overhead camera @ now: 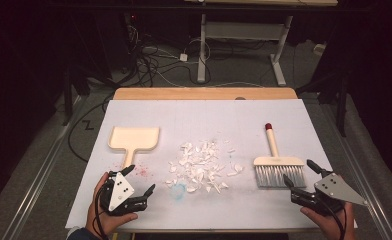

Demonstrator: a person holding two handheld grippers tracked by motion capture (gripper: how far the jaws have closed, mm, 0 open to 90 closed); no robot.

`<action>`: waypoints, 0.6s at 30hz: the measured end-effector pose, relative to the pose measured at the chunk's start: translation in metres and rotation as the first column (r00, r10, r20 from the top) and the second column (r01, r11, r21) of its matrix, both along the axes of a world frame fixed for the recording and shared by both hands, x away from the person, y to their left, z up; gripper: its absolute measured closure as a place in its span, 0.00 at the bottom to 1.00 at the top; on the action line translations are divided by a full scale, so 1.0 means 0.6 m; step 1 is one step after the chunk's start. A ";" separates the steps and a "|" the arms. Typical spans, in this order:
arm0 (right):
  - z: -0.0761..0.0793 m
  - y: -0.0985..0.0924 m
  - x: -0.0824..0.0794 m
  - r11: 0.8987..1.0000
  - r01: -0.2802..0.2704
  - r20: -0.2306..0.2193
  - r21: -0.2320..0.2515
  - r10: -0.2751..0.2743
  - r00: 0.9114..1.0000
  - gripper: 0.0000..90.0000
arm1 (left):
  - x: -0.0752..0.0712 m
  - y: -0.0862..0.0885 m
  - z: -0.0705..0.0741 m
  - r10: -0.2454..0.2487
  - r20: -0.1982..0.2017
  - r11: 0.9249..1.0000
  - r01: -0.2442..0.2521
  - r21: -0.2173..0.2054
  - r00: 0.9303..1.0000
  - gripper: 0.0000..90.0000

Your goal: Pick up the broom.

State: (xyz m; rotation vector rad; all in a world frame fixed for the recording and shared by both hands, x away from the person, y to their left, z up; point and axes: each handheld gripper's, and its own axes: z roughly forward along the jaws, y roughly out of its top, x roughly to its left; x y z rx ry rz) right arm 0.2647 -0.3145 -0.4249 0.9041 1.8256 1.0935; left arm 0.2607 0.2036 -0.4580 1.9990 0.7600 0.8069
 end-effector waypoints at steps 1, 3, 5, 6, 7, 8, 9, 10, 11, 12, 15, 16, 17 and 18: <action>-0.002 -0.002 0.002 1.000 0.004 -0.003 0.001 -0.004 1.000 0.22 | 0.002 0.000 -0.001 -0.002 -0.003 1.000 0.002 0.005 1.000 0.17; -0.004 -0.004 0.004 1.000 0.005 -0.012 0.003 -0.005 1.000 0.22 | 0.004 -0.003 -0.005 0.001 -0.010 1.000 0.000 0.021 1.000 0.17; -0.004 -0.005 0.005 1.000 0.011 -0.011 -0.002 -0.011 1.000 0.22 | 0.003 -0.008 -0.009 -0.007 -0.030 1.000 0.008 0.027 1.000 0.17; -0.003 -0.005 0.004 1.000 0.009 -0.007 -0.002 -0.009 1.000 0.22 | 0.002 -0.011 -0.010 -0.017 -0.034 0.999 0.018 0.033 0.999 0.17; -0.002 -0.004 0.004 1.000 0.011 -0.006 0.002 -0.011 1.000 0.22 | 0.002 -0.011 -0.010 -0.017 -0.034 0.999 0.018 0.033 0.999 0.18; -0.002 -0.004 0.004 1.000 0.011 -0.006 0.002 -0.011 1.000 0.22 | 0.002 -0.013 -0.010 -0.022 -0.037 0.999 0.023 0.036 0.999 0.18; -0.002 -0.003 0.006 1.000 0.009 -0.003 -0.001 -0.009 1.000 0.22 | 0.001 -0.014 -0.011 -0.025 -0.039 0.999 0.027 0.045 0.999 0.18; -0.002 -0.002 0.010 1.000 0.015 -0.009 -0.004 -0.015 1.000 0.22 | 0.000 -0.015 -0.012 -0.026 -0.039 0.998 0.028 0.053 0.999 0.18; -0.002 -0.002 0.010 1.000 0.015 -0.009 -0.004 -0.015 1.000 0.22 | -0.001 -0.016 -0.013 -0.029 -0.038 0.998 0.031 0.053 0.999 0.18; -0.005 -0.001 0.013 1.000 0.012 -0.024 -0.006 -0.012 1.000 0.22 | -0.001 -0.016 -0.014 -0.028 -0.045 0.998 0.031 0.054 0.999 0.18; -0.006 -0.001 0.021 0.999 0.033 -0.045 -0.014 -0.034 0.998 0.23 | -0.003 -0.016 -0.014 -0.025 -0.049 0.998 0.028 0.061 0.998 0.18; -0.005 -0.001 0.025 0.999 0.037 -0.048 -0.018 -0.038 0.998 0.23 | -0.003 -0.015 -0.015 -0.024 -0.051 0.998 0.027 0.060 0.998 0.18; -0.004 -0.001 0.029 0.999 0.048 -0.057 -0.024 -0.049 0.997 0.23 | -0.003 -0.015 -0.015 -0.021 -0.055 0.998 0.024 0.061 0.998 0.18; -0.004 -0.001 0.029 0.999 0.048 -0.057 -0.024 -0.049 0.997 0.23 | -0.002 -0.015 -0.016 -0.018 -0.057 0.998 0.021 0.060 0.998 0.18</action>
